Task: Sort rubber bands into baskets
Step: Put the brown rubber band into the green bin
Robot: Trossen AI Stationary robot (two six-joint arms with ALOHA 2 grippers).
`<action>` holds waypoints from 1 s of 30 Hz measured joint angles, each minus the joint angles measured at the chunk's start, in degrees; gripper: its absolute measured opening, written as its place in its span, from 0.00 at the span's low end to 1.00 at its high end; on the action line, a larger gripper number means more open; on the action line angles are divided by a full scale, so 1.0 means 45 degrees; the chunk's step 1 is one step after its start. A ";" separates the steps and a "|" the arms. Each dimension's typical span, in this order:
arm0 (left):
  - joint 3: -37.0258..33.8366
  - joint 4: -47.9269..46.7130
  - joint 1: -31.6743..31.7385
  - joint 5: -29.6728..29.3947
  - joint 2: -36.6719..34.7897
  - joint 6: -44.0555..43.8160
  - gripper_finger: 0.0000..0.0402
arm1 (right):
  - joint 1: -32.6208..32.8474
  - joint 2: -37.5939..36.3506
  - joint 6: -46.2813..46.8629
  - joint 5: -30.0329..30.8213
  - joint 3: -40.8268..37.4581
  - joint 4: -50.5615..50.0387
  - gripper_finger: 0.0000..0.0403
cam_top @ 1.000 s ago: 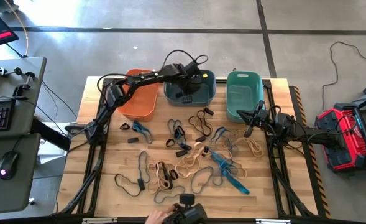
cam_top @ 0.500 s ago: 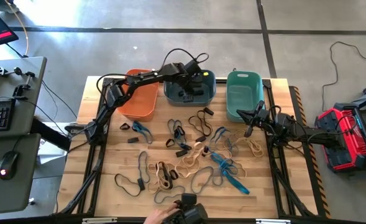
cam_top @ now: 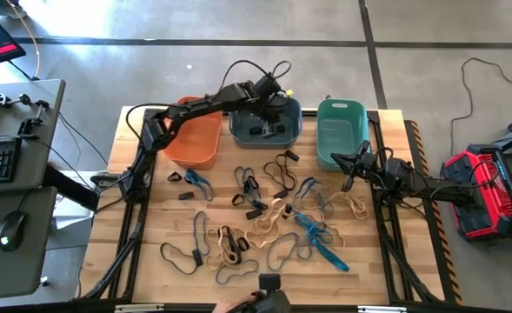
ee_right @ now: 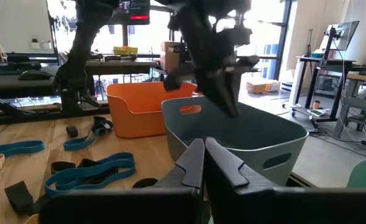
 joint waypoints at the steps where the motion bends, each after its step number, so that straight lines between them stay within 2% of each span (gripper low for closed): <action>1: 0.0000 0.0127 -0.0031 0.0230 -0.0095 -0.0123 0.02 | 0.0000 -0.0005 0.0001 0.0000 -0.0001 0.0000 0.00; 7: -0.0306 0.1212 -0.0360 0.0797 -0.0408 -0.0540 0.01 | -0.0002 -0.0005 -0.0002 -0.0004 -0.0002 0.0000 0.00; 17: -0.2687 0.4780 -0.1327 0.0812 -0.1112 -0.1360 0.00 | 0.0000 -0.0005 -0.0002 -0.0002 -0.0002 0.0000 0.00; 23: -0.5341 0.6599 -0.2066 0.0746 -0.2601 -0.1883 0.00 | 0.0002 0.0000 -0.0002 -0.0005 0.0002 0.0004 0.00; 30: -0.9654 1.0115 -0.2753 0.0691 -0.5337 -0.2752 0.00 | -0.0002 -0.0002 -0.0001 -0.0003 0.0001 0.0005 0.00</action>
